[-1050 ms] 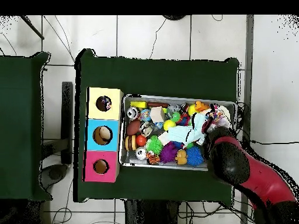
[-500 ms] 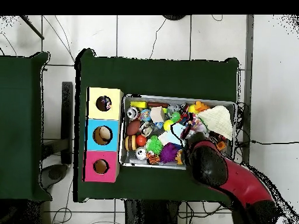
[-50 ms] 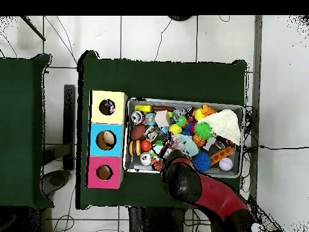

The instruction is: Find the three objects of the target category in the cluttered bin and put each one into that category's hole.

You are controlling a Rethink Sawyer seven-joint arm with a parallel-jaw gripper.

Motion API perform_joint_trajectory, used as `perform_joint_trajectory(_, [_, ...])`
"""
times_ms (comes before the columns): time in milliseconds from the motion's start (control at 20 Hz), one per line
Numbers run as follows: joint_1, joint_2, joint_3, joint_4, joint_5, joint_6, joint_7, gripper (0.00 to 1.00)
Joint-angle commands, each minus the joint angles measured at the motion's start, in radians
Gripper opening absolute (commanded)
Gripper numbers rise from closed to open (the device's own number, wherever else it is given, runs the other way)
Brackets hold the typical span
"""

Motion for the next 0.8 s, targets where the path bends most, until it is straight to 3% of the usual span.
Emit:
perform_joint_trajectory(50, [-0.018,0.066,-0.019,0.033,0.063,-0.083,0.273,0.00])
perform_joint_trajectory(300, [-0.035,0.086,-0.012,-0.022,0.043,-0.068,0.216,0.00])
perform_joint_trajectory(350, [-0.038,0.088,-0.007,-0.022,0.037,-0.077,0.214,1.00])
perform_joint_trajectory(550, [-0.046,0.090,0.003,-0.026,0.009,-0.108,0.200,1.00])
perform_joint_trajectory(800, [-0.047,0.067,-0.007,-0.024,0.035,-0.097,0.220,1.00])
